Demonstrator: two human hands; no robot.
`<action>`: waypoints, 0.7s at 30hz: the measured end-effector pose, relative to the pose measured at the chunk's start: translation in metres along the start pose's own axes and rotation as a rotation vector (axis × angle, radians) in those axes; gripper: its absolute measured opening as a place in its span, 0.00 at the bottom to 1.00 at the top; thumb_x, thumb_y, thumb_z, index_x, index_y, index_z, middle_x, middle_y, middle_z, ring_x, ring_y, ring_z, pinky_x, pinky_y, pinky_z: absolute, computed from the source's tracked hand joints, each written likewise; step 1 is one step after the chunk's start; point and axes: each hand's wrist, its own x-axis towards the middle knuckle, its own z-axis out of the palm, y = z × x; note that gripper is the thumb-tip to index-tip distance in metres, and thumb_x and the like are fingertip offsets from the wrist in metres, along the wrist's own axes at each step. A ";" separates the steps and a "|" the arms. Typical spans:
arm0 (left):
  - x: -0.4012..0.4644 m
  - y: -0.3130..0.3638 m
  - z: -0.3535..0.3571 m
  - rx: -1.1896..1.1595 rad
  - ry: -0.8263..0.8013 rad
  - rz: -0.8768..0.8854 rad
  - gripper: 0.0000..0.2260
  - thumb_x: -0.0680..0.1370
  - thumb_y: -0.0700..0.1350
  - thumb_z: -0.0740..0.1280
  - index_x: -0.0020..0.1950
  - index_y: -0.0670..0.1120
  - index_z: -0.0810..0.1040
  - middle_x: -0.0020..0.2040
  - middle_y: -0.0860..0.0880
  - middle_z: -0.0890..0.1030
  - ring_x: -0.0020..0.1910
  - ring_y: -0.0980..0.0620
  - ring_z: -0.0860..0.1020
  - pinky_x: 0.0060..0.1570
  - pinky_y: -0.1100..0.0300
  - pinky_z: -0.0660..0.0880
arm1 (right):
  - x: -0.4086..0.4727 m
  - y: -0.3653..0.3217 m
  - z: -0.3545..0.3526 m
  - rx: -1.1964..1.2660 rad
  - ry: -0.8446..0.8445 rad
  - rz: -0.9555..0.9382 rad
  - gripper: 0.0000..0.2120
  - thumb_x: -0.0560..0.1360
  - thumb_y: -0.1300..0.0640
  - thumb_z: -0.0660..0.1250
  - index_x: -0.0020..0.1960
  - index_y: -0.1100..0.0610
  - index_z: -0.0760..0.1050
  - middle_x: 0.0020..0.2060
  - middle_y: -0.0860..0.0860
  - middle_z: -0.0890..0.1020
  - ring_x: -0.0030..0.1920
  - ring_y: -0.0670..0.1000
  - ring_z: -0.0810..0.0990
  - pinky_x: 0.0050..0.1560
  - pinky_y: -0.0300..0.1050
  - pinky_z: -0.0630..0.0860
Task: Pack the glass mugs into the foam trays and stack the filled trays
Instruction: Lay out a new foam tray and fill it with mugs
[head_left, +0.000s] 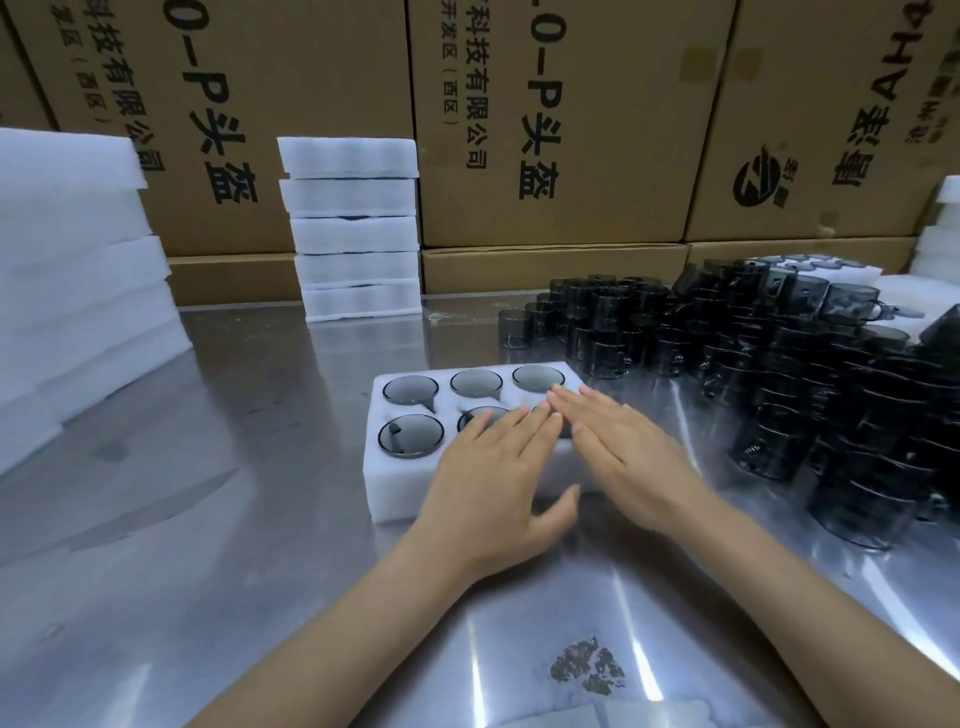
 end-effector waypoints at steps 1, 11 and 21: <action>-0.001 0.000 0.000 0.010 -0.015 0.006 0.27 0.70 0.54 0.70 0.64 0.40 0.77 0.63 0.45 0.78 0.61 0.46 0.78 0.61 0.47 0.71 | 0.000 0.001 0.002 0.017 0.013 -0.006 0.21 0.82 0.54 0.51 0.74 0.46 0.61 0.72 0.38 0.62 0.74 0.38 0.54 0.74 0.45 0.51; -0.028 -0.030 -0.027 -0.441 0.174 -0.430 0.24 0.78 0.59 0.56 0.74 0.57 0.60 0.73 0.65 0.58 0.73 0.65 0.53 0.72 0.60 0.41 | 0.000 0.012 0.003 0.398 0.409 0.301 0.19 0.81 0.49 0.55 0.69 0.53 0.70 0.67 0.47 0.73 0.68 0.48 0.69 0.62 0.39 0.61; -0.050 -0.058 -0.041 -1.043 -0.129 -0.930 0.25 0.72 0.71 0.57 0.65 0.63 0.73 0.65 0.60 0.75 0.68 0.57 0.69 0.70 0.52 0.61 | -0.001 0.001 0.007 0.670 0.105 0.406 0.23 0.71 0.30 0.57 0.46 0.42 0.83 0.47 0.41 0.84 0.54 0.45 0.80 0.64 0.51 0.71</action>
